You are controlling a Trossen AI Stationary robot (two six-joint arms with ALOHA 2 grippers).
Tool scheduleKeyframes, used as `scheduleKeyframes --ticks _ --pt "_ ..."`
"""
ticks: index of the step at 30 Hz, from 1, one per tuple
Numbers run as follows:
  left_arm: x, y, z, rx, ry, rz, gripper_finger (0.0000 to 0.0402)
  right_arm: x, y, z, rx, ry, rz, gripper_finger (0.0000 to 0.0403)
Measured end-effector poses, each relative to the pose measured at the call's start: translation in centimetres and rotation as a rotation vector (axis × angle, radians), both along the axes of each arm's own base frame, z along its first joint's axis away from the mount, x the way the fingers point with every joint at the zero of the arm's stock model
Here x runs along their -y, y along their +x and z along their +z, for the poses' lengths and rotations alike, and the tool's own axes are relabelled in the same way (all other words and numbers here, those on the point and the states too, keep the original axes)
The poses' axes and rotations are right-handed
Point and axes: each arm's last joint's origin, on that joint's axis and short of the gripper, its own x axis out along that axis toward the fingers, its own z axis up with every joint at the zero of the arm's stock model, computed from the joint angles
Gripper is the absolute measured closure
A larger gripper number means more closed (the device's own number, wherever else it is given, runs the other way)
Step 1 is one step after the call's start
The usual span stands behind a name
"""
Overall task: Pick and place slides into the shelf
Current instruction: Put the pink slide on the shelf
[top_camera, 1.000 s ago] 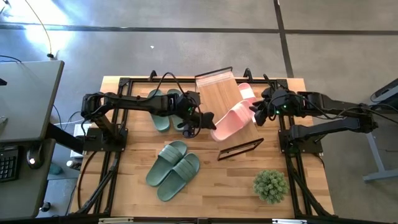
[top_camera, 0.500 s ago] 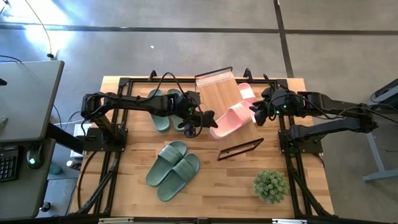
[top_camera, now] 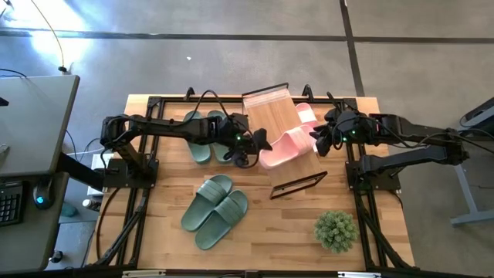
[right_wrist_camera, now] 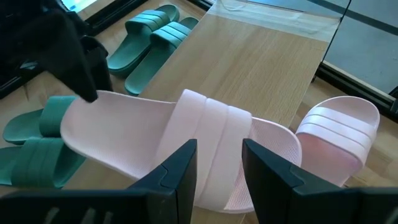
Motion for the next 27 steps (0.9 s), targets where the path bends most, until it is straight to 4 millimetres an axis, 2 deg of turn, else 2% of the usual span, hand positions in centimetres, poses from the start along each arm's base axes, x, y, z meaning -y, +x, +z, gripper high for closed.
scheduleKeyframes --ticks 8,17,23,27 --pt "-0.2 -0.2 -0.3 -0.038 -0.004 0.098 0.008 0.0 0.0 0.0 -0.007 -0.006 0.006 0.0284" --pt "-0.6 -0.5 -0.5 -0.065 -0.014 0.274 0.0076 0.1 -0.4 0.1 -0.004 -0.036 -0.014 0.0284" --pt "-0.7 -0.8 -0.8 -0.078 -0.117 0.409 0.0075 0.0 -2.6 0.8 0.028 -0.081 -0.059 0.0284" --pt "-0.5 -1.5 -0.2 -0.077 -0.23 0.495 0.0075 0.2 -5.4 0.0 -0.104 -0.077 -0.15 0.0284"
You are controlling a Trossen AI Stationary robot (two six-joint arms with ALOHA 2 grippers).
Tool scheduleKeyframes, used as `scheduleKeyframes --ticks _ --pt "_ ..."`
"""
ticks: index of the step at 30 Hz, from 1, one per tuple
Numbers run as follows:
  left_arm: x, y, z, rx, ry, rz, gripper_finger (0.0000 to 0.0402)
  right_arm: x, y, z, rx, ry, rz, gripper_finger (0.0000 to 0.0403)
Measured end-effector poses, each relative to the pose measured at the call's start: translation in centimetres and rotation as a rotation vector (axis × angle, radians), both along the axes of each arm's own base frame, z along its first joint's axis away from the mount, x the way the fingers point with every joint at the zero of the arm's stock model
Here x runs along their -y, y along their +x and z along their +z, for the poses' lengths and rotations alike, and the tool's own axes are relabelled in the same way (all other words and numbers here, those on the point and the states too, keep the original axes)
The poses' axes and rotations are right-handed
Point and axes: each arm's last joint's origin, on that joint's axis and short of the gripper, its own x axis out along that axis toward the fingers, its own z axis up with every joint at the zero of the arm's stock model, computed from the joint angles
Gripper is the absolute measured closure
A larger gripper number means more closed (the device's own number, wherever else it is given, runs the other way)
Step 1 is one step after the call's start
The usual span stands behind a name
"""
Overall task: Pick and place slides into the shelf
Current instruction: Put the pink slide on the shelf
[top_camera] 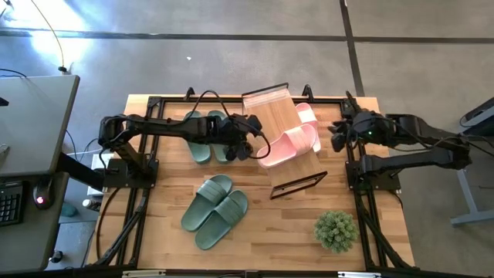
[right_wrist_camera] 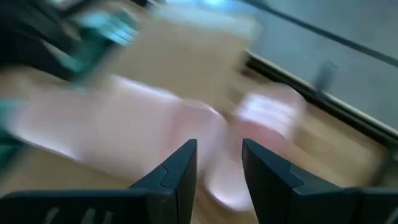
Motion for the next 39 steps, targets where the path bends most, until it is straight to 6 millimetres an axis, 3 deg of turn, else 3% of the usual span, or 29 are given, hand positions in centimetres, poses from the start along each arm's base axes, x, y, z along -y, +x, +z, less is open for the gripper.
scheduleKeyframes --ticks 4,9,16,21,24,31,39 --pt "0.4 -1.1 1.3 0.053 -0.133 0.107 0.0075 0.5 -1.6 -0.8 -0.177 -0.036 -0.071 0.0284" --pt "0.7 -2.5 3.6 0.194 -0.299 0.267 0.0075 1.7 -1.2 -1.3 -0.289 -0.051 -0.031 0.0284" --pt "0.8 -2.9 5.2 0.332 -0.415 0.345 0.0075 4.0 0.0 -8.0 -0.16 0.126 0.12 0.0284" --pt "0.9 -2.9 5.1 0.328 -0.449 0.332 0.0075 5.7 -0.3 -6.0 -0.121 0.05 0.007 0.0284" --pt "0.9 -2.9 5.1 0.322 -0.452 0.33 0.0076 6.6 0.1 -5.4 0.019 0.09 -0.042 0.0284" --pt "1.1 -2.9 4.9 0.287 -0.501 0.28 0.0076 7.4 0.9 -9.3 -0.005 0.247 -0.089 0.0284" --pt "1.1 -3.1 4.6 0.236 -0.459 0.254 0.0076 8.1 1.1 -10.4 -0.026 0.082 -0.153 0.0284"
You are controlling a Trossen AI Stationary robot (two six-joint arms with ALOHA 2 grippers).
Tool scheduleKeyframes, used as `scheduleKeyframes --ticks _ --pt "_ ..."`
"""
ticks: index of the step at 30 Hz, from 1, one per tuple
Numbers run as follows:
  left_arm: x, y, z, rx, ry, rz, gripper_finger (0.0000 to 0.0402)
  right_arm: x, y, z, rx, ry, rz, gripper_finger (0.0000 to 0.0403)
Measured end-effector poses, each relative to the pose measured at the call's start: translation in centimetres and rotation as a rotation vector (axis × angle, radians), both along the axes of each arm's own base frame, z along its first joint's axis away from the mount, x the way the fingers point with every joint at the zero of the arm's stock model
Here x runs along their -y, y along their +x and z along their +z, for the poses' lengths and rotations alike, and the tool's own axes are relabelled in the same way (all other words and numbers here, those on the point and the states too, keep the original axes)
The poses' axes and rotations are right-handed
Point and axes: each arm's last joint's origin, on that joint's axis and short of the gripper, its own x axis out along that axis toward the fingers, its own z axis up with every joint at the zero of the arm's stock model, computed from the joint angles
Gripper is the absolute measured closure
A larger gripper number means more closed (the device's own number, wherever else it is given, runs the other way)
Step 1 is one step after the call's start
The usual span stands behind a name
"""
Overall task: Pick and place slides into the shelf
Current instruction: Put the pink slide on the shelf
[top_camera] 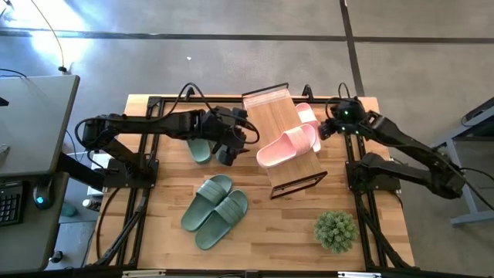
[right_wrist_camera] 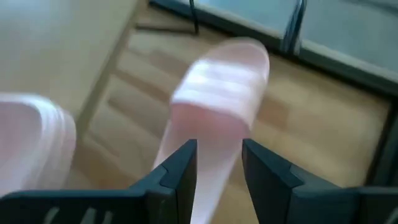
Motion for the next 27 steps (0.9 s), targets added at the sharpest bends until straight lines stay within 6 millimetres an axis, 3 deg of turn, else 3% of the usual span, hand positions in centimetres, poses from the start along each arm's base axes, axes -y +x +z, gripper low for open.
scheduleKeyframes --ticks 12,19,27 --pt "0.0 0.0 -0.1 -0.016 0.022 -0.013 0.0076 -0.1 0.1 -3.6 -0.075 -0.017 -0.079 0.0284" --pt "-0.1 0.0 0.0 -0.007 0.023 -0.002 0.0076 -0.1 0.4 -6.3 0.028 0.044 -0.108 0.0284" --pt "-0.1 0.1 0.1 0.01 0.014 0.008 0.0076 0.6 -0.2 -6.8 0.094 0.05 -0.246 0.0284"
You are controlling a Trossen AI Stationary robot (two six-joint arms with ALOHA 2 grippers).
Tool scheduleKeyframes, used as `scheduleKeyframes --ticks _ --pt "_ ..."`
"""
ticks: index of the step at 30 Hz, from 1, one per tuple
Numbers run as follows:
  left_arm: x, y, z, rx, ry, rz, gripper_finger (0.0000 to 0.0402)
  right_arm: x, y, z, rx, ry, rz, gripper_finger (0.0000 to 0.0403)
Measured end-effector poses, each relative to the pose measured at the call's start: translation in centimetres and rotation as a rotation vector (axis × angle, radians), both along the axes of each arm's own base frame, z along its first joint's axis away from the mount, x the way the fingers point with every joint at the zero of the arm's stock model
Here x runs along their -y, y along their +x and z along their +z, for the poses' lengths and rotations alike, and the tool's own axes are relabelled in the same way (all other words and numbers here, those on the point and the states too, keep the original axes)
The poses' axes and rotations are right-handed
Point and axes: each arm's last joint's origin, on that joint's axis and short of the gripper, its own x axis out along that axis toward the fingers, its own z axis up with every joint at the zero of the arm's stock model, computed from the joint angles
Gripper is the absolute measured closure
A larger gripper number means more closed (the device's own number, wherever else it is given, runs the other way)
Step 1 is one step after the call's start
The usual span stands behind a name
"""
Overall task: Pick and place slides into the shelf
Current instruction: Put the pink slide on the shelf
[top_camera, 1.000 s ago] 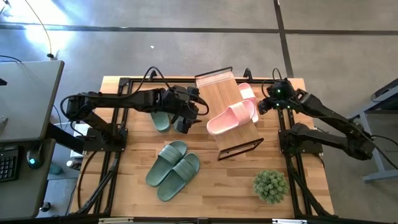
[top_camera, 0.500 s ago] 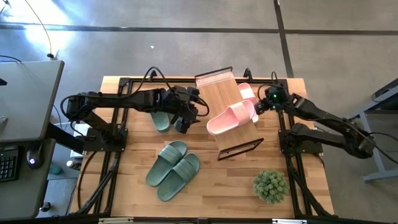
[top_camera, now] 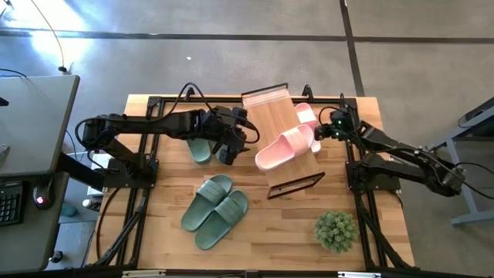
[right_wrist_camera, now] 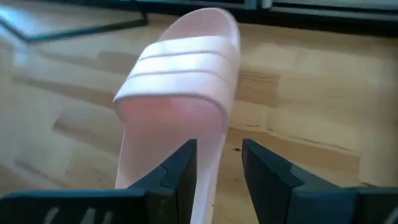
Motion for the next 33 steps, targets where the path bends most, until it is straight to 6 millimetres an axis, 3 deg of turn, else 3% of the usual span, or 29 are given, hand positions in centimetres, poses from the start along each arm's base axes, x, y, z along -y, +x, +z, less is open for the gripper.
scheduleKeyframes --ticks 11,17,33 --pt "0.0 0.0 0.0 0.003 -0.011 0.009 0.0076 1.2 -1.2 0.1 0.127 0.078 -0.068 0.0284" --pt "0.0 0.0 0.0 0.004 -0.011 0.008 0.0076 1.8 -0.3 -0.3 0.094 0.051 0.035 0.0284" --pt "0.0 0.0 0.0 0.004 -0.011 0.008 0.0076 3.6 1.0 -2.7 -0.024 0.032 -0.003 0.0283"
